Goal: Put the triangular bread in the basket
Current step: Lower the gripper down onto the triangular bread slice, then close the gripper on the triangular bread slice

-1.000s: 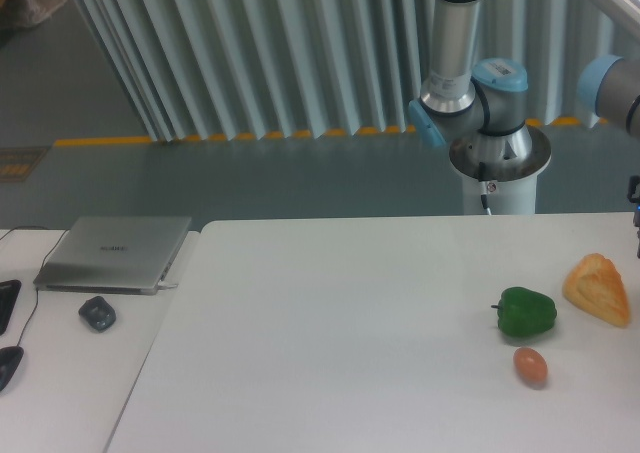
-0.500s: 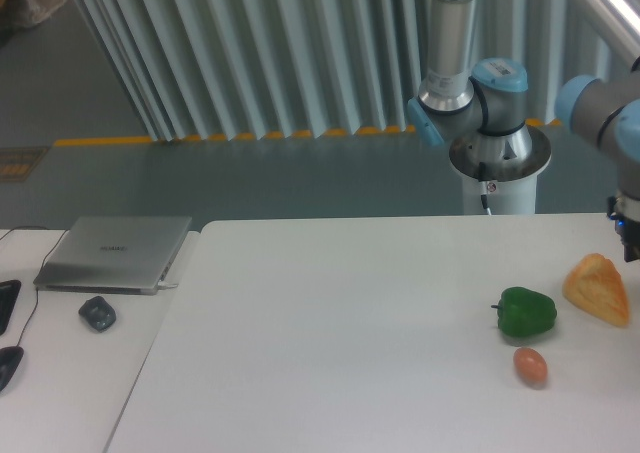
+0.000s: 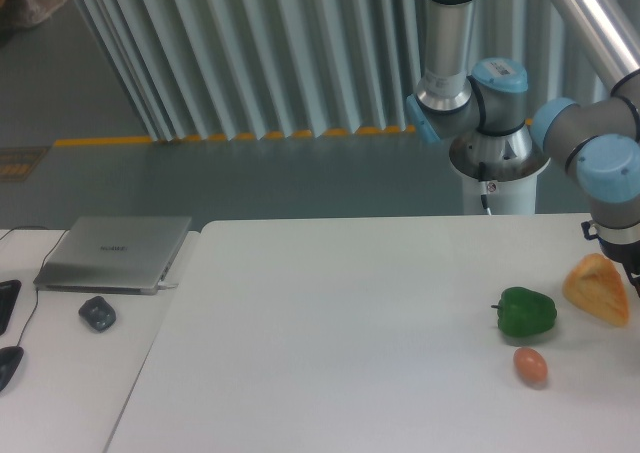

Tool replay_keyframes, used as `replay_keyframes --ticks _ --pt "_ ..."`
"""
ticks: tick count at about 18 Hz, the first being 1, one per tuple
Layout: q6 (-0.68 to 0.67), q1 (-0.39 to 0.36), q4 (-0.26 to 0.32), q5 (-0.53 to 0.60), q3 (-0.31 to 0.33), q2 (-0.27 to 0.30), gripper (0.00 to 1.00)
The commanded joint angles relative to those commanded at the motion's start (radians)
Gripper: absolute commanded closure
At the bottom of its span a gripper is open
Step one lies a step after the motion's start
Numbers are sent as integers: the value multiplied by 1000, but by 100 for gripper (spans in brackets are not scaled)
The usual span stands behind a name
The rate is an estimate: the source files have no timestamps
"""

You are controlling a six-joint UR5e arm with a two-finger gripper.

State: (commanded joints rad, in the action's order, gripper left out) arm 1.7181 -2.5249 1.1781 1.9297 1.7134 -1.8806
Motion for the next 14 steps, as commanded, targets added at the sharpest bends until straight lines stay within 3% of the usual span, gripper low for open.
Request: replay_keyframes --ticks 4,8,14 --pt "-40 23 14 23 5 -26 0" --pt "-43 58 69 116 3 -38 0" --pt "-70 75 100 124 12 -40 0"
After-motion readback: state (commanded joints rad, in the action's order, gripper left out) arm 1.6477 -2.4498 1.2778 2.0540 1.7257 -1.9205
